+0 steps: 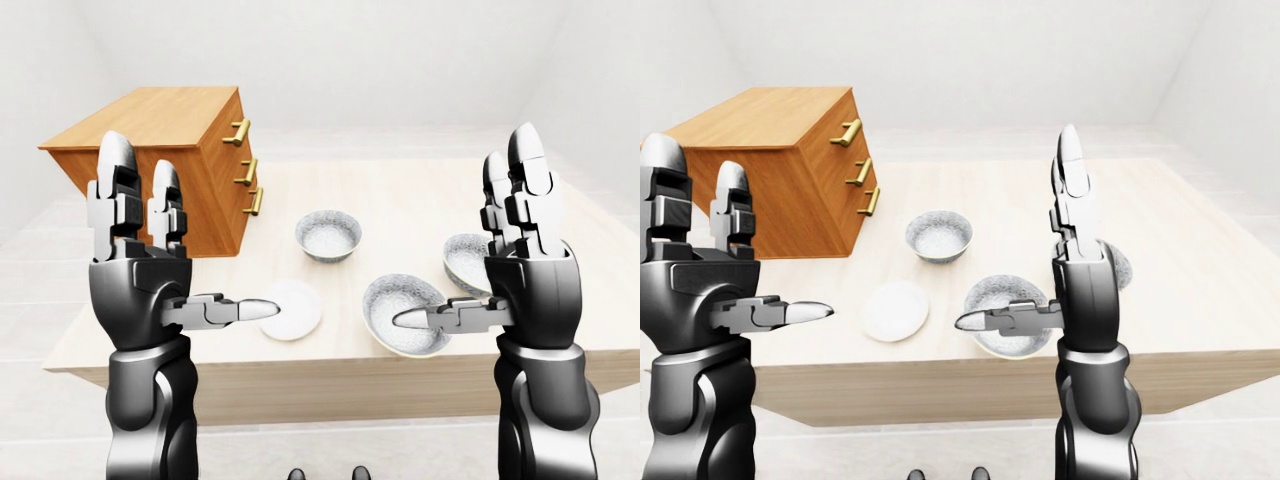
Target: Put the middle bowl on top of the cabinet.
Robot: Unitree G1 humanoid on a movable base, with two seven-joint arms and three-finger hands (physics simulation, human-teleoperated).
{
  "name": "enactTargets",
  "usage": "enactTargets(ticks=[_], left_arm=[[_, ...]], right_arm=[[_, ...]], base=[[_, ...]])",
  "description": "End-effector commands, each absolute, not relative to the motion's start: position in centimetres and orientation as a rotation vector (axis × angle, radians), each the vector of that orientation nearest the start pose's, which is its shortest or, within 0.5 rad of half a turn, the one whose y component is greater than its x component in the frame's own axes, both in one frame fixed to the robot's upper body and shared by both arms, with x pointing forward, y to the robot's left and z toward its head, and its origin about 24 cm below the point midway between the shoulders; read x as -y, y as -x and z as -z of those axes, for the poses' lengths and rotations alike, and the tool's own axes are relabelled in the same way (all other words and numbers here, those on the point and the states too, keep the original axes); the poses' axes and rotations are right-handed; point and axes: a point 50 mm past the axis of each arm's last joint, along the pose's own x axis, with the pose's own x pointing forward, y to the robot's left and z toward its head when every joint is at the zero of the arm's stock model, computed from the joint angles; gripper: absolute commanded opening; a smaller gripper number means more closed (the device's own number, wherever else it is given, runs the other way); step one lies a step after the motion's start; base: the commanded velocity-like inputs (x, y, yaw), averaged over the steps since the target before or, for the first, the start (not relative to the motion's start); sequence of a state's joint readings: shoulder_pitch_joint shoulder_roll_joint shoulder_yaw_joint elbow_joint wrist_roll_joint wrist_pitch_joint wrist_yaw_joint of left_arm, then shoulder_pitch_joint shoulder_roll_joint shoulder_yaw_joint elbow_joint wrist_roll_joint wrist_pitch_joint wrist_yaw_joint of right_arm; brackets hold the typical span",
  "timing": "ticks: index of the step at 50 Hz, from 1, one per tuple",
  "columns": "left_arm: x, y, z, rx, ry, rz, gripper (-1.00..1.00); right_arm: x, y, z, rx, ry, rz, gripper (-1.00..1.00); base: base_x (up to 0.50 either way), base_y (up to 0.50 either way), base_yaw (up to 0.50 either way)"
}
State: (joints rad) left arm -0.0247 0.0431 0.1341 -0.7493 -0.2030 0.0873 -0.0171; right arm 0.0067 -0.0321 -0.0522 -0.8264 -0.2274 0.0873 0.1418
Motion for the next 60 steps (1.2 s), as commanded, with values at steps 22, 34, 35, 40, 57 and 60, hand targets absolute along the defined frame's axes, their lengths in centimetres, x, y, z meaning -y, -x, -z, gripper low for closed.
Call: enactTargets(ticks=[22, 34, 35, 40, 57, 60], left_arm=[[-17.23, -20.18, -20.28, 0.694, 0.102, 0.004, 1.0], [-17.15, -20.06, -20.43, 0.702, 0.107, 0.007, 1.0], [-17.18, -20.13, -20.33, 0.697, 0.106, 0.007, 1.0], [-17.1, -20.14, -20.26, 0.693, 0.104, 0.009, 1.0], [-17.1, -20.16, -20.27, 0.694, 0.093, 0.007, 1.0], [-17.04, -20.22, -20.02, 0.68, 0.094, 0.009, 1.0]], right_arm=[[15.61, -19.17, -20.71, 0.698, 0.304, 0.012, 1.0], [15.4, -19.0, -20.92, 0.711, 0.298, -0.003, 1.0], [15.38, -18.92, -21.02, 0.717, 0.291, -0.004, 1.0], [15.08, -18.83, -21.03, 0.721, 0.284, -0.03, 1.0], [15.12, -18.78, -21.05, 0.718, 0.31, -0.028, 1.0], [15.19, -18.86, -20.91, 0.711, 0.3, -0.025, 1.0]], base=[[0.05, 0.47, 0.0], [0.07, 0.24, 0.0], [0.0, 0.0, 0.0], [0.0, 0.0, 0.0], [0.32, 0.0, 0.0], [0.35, 0.0, 0.0]])
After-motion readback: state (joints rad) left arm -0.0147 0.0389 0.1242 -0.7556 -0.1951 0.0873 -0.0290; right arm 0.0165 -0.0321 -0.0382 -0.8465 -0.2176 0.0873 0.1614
